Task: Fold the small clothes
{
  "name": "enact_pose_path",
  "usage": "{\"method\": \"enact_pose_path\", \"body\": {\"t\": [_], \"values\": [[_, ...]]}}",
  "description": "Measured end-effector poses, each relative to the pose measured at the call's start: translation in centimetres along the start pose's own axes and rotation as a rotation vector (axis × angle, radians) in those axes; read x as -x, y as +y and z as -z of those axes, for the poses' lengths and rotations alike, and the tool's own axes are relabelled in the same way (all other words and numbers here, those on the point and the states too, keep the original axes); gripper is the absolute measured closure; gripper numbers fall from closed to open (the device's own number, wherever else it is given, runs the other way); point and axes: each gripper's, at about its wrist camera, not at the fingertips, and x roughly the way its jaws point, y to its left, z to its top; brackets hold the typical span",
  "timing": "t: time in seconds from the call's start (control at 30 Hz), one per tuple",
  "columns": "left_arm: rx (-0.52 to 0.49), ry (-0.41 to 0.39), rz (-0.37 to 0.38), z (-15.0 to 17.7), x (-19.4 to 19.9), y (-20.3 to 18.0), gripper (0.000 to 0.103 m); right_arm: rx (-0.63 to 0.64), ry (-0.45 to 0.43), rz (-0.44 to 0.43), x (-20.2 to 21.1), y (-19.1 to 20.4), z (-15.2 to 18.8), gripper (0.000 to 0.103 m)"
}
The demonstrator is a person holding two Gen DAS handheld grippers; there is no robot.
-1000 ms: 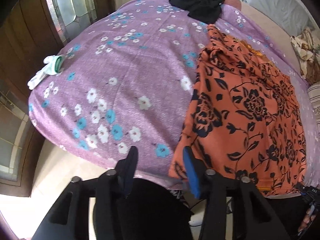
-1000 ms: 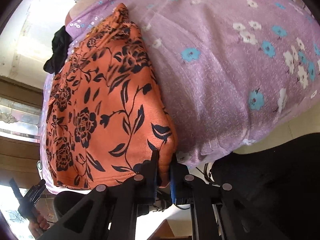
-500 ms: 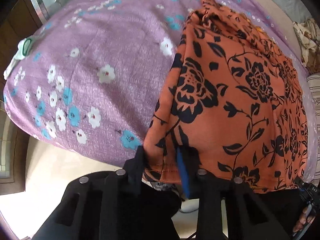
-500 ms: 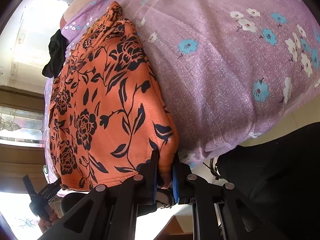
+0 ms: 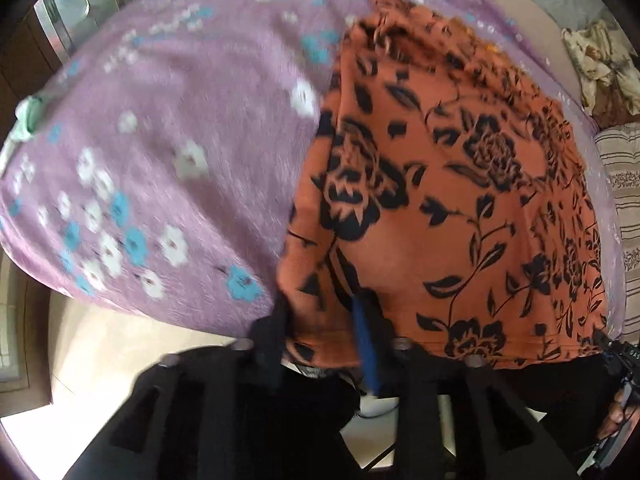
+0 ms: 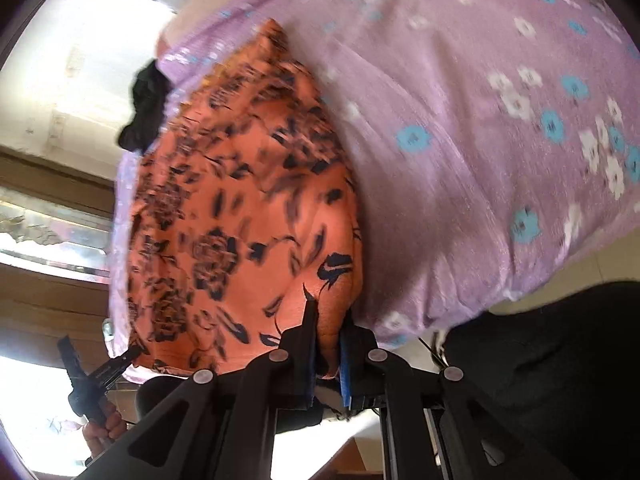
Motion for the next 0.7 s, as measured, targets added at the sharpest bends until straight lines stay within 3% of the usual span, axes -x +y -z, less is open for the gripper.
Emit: {"method": "enact_pose_path", "body": {"t": [0.17, 0.23, 0.3, 0.43, 0.6, 0.7], "values": [[-0.015, -0.023, 0.011, -0.3, -0.1, -0.8, 0.062, -0.082, 0.053, 0.003, -1.5, -1.5, -0.1, 0.087], [-0.001, -0.027, 0.008, -0.5, -0.1, -0.7, 0.084, -0.097, 0.051, 0.013, -1.8, -1.8, -0.3, 0.083], [0.004, -0.039, 0.039, -0.6, 0.1, -0.4, 0.091, -0.078, 0.032, -0.017, -1.9, -1.9, -0.2, 0.082], [-0.023, -0.057, 0.09, -1.1, 1.7, -0.3, 0.094, -0.028, 0.001, -0.086, -0.8, -1.2, -0.1, 0.092], [0.024, -0.119, 0.256, -2.9, 6.5, 0.6, 0.094, -0.016, -0.051, -0.226, 2.6, 0.0, -1.5, 0.094], [0.016, -0.173, 0.291, -4.9, 9.7, 0.1, 0.094, -0.007, -0.085, -0.302, 5.2, 1.4, -3.3, 0.094]]}}
